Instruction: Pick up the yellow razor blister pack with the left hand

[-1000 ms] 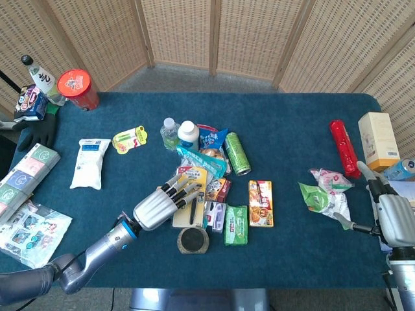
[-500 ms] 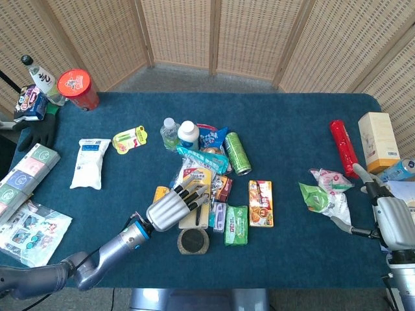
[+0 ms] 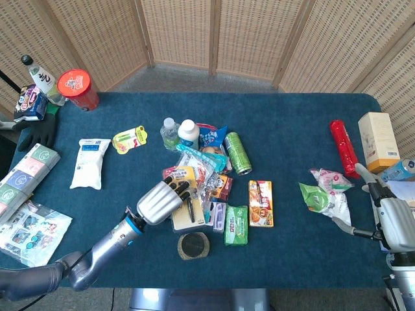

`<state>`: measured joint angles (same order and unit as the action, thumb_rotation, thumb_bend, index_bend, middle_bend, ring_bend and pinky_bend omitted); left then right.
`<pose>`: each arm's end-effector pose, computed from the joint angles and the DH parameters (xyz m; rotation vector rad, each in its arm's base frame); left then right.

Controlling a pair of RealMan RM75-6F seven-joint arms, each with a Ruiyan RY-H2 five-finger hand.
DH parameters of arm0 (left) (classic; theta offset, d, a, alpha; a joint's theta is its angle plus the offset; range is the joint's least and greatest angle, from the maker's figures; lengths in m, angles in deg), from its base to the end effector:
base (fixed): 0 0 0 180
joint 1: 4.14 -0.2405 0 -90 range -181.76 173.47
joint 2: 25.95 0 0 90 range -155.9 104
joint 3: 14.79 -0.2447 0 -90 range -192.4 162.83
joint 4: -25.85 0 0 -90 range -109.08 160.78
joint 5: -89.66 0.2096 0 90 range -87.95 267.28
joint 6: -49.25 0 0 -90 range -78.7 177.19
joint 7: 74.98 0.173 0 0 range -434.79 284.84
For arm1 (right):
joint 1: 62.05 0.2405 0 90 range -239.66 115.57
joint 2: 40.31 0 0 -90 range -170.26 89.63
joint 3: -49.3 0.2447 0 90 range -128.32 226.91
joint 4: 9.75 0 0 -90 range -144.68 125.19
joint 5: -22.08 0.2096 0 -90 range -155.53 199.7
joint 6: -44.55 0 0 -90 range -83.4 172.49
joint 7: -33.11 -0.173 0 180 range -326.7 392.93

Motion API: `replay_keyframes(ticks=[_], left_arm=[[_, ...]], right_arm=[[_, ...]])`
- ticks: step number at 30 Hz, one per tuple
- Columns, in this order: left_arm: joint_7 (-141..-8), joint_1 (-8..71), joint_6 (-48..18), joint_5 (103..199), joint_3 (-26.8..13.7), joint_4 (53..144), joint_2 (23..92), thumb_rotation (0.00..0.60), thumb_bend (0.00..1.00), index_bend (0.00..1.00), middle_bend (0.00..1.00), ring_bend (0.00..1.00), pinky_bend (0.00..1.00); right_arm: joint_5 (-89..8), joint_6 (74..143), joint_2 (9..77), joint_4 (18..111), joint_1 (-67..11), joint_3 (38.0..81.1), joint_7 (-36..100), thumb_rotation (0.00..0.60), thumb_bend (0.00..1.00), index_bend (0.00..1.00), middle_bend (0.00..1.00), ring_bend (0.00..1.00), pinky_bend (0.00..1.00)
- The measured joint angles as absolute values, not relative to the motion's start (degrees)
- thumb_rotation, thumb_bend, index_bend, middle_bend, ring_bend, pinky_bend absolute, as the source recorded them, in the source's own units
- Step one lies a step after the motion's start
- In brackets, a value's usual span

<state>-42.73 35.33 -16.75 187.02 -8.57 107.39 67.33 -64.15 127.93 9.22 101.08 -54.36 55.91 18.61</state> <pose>-0.0750 0.3029 -0.0356 -2.0532 -0.1364 -1.0990 -0.2317 -0.2286 0.2031 1.3230 -1.0892 1.2271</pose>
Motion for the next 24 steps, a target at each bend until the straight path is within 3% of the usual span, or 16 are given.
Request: replay_keyframes(ticks=[9,24], left_arm=[[-47.60,31.65,-26.41,187.63,-7.87,110.67,63.23,0.600,0.43,0.38,0.41,0.69,0.45],[-51.97,27.10,-40.44,189.64,-2.97,119.75,57.11,0.600,0.43,0.38,0.41,0.67,0.44]], right_arm=[[-64.36,127.37,10.26,100.56,-53.74,56.08,18.80,0.439,0.18,0.00,0.14,0.13,0.30],[-65.95,127.31,12.01,99.43,-53.20,55.77,18.83,0.441,0.18,0.00,0.14,0.13,0.30]])
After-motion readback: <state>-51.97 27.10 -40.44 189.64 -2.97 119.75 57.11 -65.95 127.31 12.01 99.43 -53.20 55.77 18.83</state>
